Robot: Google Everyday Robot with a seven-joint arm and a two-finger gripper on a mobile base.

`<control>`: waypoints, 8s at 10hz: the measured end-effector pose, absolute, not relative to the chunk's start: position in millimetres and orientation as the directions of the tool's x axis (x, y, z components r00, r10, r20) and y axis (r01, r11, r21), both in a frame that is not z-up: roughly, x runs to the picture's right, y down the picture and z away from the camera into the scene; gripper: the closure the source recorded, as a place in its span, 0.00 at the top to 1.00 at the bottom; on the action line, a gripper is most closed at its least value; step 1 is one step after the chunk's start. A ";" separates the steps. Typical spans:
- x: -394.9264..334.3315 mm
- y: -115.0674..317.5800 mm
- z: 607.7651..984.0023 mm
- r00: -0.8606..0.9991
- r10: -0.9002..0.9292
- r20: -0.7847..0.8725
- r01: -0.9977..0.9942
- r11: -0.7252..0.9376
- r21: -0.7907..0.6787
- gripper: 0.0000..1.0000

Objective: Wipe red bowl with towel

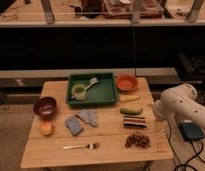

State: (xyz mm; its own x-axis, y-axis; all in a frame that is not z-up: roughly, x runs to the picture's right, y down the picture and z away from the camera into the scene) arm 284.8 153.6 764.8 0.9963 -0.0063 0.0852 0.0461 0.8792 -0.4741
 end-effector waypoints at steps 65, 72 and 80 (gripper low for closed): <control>-46.2 179.6 883.3 0.624 0.576 0.528 -0.147 0.750 -0.644 0.00; -48.2 177.8 883.1 0.624 0.573 0.532 -0.148 0.755 -0.639 0.00; -43.6 171.0 875.3 0.628 0.571 0.528 -0.151 0.756 -0.637 0.00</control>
State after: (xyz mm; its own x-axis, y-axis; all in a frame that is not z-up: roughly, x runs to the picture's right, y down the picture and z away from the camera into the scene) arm -43.6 171.0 875.3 0.6282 0.5710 0.5285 -0.1515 0.7560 -0.6368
